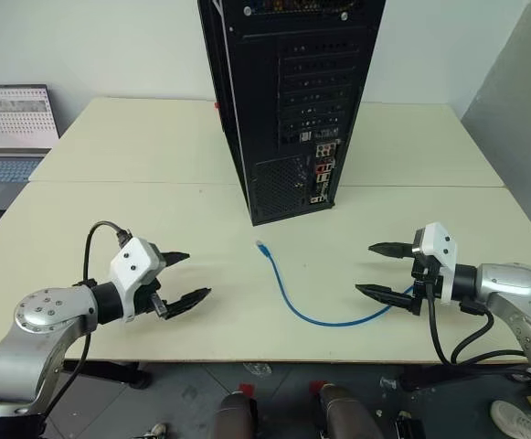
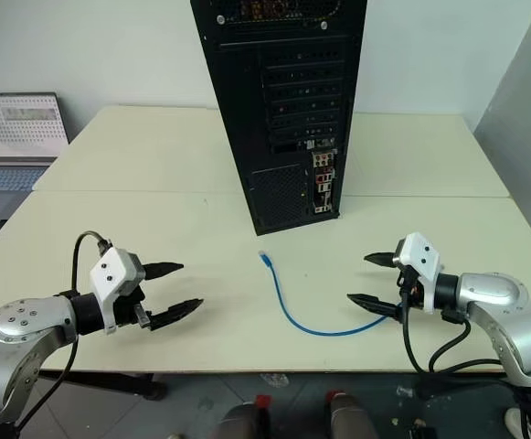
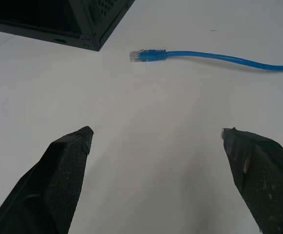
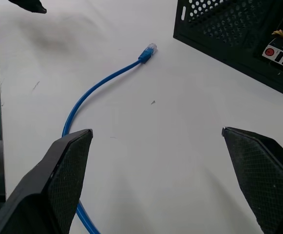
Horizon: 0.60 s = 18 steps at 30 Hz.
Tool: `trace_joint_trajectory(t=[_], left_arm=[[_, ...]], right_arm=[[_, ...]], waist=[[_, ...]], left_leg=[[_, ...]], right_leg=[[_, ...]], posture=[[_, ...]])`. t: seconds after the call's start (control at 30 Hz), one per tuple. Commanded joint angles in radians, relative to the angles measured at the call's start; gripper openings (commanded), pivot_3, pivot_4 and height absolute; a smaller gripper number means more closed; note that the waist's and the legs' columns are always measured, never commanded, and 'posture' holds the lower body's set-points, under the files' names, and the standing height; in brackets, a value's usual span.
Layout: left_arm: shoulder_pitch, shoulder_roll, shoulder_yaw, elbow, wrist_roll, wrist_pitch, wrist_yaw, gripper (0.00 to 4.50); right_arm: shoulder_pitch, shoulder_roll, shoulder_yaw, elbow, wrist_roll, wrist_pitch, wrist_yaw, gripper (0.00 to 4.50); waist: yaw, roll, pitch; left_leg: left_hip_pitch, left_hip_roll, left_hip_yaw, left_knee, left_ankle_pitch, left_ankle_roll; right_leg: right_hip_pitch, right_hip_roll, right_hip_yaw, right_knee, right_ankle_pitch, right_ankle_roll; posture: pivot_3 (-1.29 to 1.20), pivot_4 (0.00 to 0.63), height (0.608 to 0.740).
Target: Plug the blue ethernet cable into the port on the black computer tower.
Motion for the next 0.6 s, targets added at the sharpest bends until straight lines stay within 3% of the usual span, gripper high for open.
trace_joint_trajectory(t=[0.03, 0.4, 0.6], left_arm=[[0.001, 0.008, 0.035, -0.044, -0.024, -0.005, -0.003, 4.49], [0.018, 0.016, 0.02, -0.068, -0.017, 0.007, 0.005, 4.49], [0.008, 0.018, 0.0, -0.039, 0.001, -0.008, 0.001, 4.49]], right_arm=[[-0.006, 0.0, -0.007, -0.003, -0.009, -0.035, 0.016, 4.5], [-0.029, 0.036, 0.065, -0.014, -0.043, -0.03, -0.004, 4.5], [-0.16, 0.204, 0.221, 0.037, -0.115, 0.027, -0.114, 4.5]], waist=[[0.0, 0.0, 0.0], [0.0, 0.0, 0.0], [-0.003, 0.0, 0.0]], left_leg=[[0.0, 0.0, 0.0, 0.0, 0.0, 0.0], [0.0, 0.0, 0.0, 0.0, 0.0, 0.0], [0.0, 0.001, 0.0, 0.0, 0.0, 0.0]], right_leg=[[0.0, 0.0, 0.0, 0.0, 0.0, 0.0], [0.0, 0.0, 0.0, 0.0, 0.0, 0.0], [0.0, 0.001, 0.0, 0.0, 0.0, 0.0]], posture=[[0.0, 0.15, 0.74], [0.0, 0.15, 0.74], [0.0, 0.15, 0.74]])
